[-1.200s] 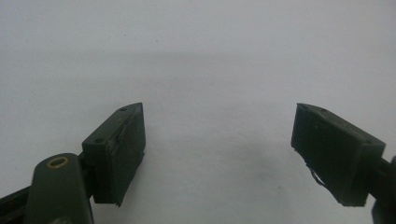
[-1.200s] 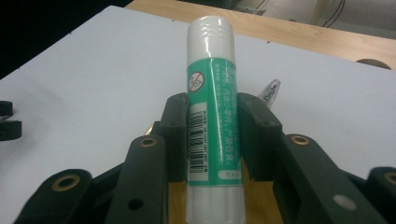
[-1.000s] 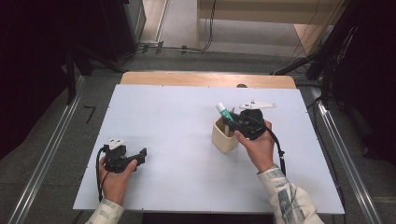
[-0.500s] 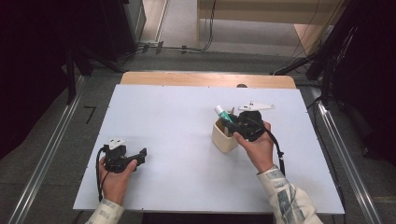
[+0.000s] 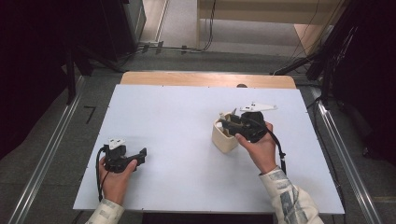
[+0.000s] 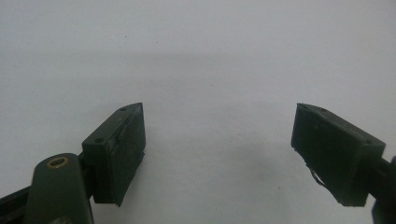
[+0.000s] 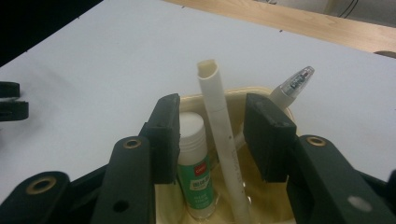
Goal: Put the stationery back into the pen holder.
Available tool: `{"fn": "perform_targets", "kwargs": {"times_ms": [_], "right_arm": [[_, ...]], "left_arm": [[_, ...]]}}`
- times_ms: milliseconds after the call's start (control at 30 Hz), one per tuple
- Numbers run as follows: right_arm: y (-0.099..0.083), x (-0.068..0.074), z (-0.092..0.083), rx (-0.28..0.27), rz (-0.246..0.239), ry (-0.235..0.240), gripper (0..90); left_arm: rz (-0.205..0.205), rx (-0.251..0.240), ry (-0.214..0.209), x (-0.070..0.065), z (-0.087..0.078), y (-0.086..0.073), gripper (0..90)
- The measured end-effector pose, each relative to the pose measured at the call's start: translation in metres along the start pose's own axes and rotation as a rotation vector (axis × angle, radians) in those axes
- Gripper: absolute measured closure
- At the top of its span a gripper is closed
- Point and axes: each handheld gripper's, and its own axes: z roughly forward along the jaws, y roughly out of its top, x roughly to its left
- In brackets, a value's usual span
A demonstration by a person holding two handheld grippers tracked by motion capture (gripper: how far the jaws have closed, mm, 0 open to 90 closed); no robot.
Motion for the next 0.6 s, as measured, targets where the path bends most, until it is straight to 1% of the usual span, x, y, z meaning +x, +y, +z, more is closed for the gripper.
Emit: {"fn": "perform_targets", "kwargs": {"times_ms": [167,300,600], "right_arm": [[-0.0022,0.0002,-0.0023,0.008,-0.007,-0.001,50.6],[-0.0037,-0.0010,-0.0040,0.003,-0.012,-0.007,48.6],[-0.0064,-0.0028,-0.0078,-0.007,-0.015,-0.007,40.7]], "left_arm": [[0.000,0.000,-0.001,-0.0001,-0.0002,0.0001,18.7],[0.004,0.001,0.000,0.0000,-0.0004,0.0001,18.7],[0.005,0.001,-0.001,0.0000,-0.0005,0.0002,18.7]]}}
